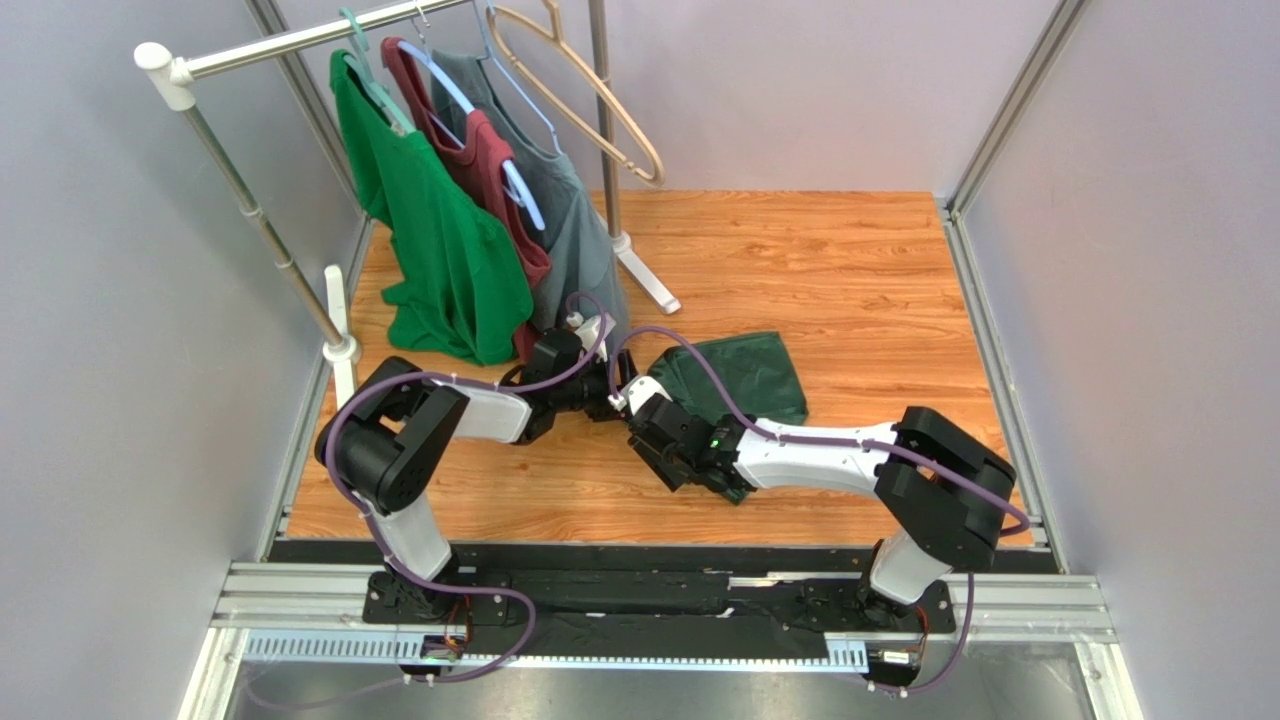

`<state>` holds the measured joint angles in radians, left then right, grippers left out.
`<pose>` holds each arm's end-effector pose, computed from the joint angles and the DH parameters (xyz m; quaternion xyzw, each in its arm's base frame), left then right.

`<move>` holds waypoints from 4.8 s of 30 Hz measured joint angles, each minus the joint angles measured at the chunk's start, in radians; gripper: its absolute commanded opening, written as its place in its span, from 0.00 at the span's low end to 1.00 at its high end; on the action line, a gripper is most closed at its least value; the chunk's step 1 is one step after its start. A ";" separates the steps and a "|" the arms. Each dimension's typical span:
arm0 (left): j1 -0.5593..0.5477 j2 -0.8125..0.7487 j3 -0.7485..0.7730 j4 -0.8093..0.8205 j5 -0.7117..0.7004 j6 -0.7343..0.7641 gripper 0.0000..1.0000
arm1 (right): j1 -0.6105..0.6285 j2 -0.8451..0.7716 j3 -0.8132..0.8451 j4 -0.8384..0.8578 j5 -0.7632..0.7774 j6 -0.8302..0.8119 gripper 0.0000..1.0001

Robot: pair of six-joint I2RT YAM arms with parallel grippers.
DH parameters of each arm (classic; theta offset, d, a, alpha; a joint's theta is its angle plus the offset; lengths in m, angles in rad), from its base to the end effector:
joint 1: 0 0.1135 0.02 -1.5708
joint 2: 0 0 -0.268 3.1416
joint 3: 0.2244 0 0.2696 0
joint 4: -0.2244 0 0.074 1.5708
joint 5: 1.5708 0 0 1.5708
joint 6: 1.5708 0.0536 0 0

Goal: Fold the napkin, place the utensils inside, and roll it up
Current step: Roll the napkin with the utensil

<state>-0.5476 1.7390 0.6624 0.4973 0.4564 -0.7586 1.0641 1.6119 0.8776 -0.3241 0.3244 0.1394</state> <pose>0.2819 -0.1996 0.1079 0.0168 0.8634 -0.4396 0.2471 0.1739 0.2781 0.1409 -0.3892 0.8727 0.0128 0.2946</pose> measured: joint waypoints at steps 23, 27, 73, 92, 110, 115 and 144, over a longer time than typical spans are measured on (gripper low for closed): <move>0.004 0.008 0.002 0.015 0.023 0.004 0.74 | -0.088 0.018 -0.026 0.064 -0.100 0.010 0.23; 0.004 -0.021 -0.011 -0.003 0.005 0.005 0.75 | -0.099 0.015 -0.027 0.064 -0.129 0.015 0.22; 0.116 -0.074 -0.142 0.014 0.162 0.035 0.47 | -0.348 0.137 0.015 0.121 -0.863 0.046 0.15; 0.115 -0.047 -0.023 -0.256 0.166 0.120 0.00 | -0.370 0.155 0.124 -0.074 -0.861 0.018 0.54; 0.116 -0.031 0.032 -0.369 0.175 0.141 0.00 | -0.034 -0.076 0.121 -0.075 -0.261 -0.051 0.55; 0.116 -0.022 0.037 -0.370 0.189 0.141 0.00 | 0.039 -0.041 0.100 -0.013 -0.139 -0.077 0.55; 0.118 -0.016 0.047 -0.383 0.202 0.141 0.26 | 0.016 0.121 0.077 0.086 -0.034 -0.085 0.21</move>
<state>-0.4297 1.7226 0.7090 0.1139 0.6586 -0.6178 1.0805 1.7325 0.9550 -0.2379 0.2909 0.0540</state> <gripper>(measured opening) 0.090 0.310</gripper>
